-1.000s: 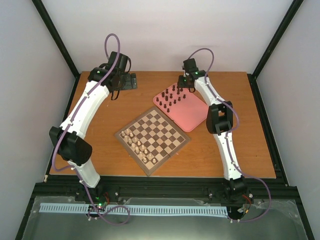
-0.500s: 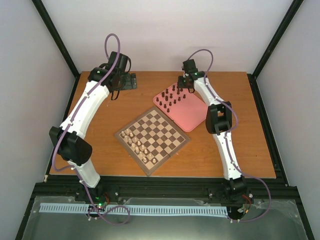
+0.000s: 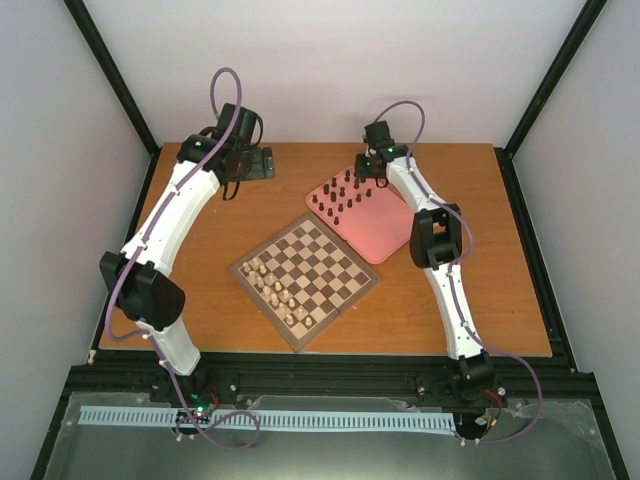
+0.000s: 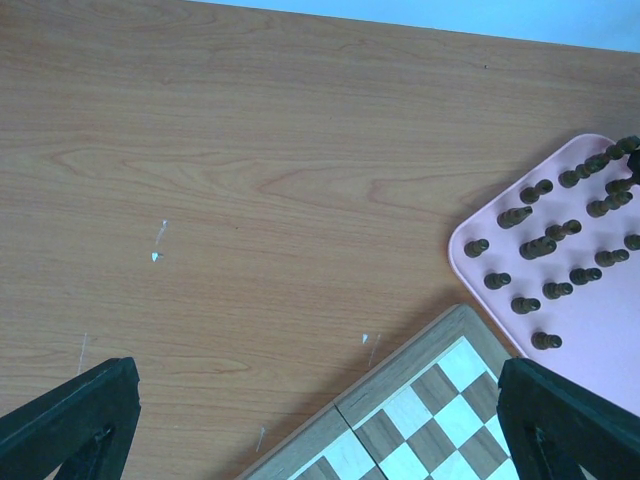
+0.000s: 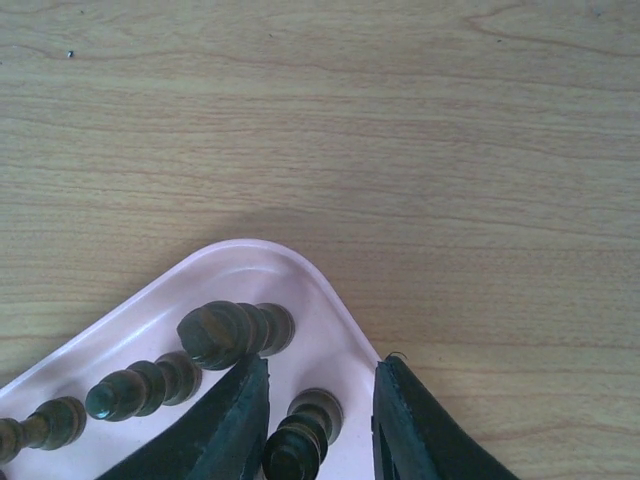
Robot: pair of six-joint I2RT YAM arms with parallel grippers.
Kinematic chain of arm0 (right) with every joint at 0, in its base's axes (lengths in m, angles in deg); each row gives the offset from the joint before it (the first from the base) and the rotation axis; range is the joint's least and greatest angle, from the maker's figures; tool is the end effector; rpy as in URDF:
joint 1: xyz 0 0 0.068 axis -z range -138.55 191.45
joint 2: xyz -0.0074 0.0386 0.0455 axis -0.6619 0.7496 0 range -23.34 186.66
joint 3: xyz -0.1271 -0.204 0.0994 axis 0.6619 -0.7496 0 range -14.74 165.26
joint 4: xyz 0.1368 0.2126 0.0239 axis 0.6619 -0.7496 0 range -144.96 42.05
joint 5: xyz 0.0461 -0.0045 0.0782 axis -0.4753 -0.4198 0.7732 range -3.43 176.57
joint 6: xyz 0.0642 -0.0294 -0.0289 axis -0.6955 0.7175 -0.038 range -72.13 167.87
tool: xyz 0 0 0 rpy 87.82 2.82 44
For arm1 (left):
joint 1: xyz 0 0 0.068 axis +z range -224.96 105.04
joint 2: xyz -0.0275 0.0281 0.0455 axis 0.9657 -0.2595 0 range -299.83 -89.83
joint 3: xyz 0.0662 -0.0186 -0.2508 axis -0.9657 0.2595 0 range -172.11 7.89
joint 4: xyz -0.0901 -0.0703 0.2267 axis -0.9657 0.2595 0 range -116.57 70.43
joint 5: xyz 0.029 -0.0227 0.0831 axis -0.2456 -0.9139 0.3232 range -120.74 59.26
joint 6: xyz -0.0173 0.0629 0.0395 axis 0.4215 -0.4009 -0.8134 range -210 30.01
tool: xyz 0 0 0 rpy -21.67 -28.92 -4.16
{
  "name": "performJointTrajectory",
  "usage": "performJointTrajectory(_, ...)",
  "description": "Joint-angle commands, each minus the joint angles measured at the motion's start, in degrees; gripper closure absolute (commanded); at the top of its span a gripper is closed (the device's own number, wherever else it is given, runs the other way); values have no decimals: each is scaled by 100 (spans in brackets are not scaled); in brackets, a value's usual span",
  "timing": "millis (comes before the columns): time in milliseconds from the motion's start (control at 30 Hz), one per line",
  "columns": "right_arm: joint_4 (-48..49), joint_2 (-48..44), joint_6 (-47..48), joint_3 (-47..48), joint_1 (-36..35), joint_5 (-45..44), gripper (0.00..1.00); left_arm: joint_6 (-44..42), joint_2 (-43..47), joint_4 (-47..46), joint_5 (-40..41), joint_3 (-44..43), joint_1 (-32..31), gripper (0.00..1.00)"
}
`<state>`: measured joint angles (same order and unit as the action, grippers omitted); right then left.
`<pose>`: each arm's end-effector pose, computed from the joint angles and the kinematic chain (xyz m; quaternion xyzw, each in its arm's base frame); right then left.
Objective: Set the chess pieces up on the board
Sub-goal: Pick up the chess piece from the storage box.
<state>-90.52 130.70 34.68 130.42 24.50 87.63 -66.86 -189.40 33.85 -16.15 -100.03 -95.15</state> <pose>0.5500 0.1688 0.1375 -0.0340 0.9433 0.0943 0.3165 0.3541 -0.1129 0.3469 -0.0653 0.9367 -0.0074 0.3438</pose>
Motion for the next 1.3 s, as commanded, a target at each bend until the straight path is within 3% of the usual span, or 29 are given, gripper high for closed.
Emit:
performJointTrajectory(0, 121, 172, -52, 227, 25, -30, 72, -99, -114, 74, 0, -164, 23, 0)
performJointTrajectory(367, 181, 274, -82, 336, 25, 6, 78, -113, -211, 106, -22, -252, 23, 0)
performJointTrajectory(533, 111, 289, -82, 328, 31, 66, 92, -111, -246, 101, -20, -263, 23, 0)
performJointTrajectory(667, 63, 231, -40, 324, 31, 99, 97, -128, -264, 92, -44, -254, 23, 0)
performJointTrajectory(1267, -29, -1013, 43, 15, 26, -447, 97, -145, -195, 44, -44, -224, 23, 0)
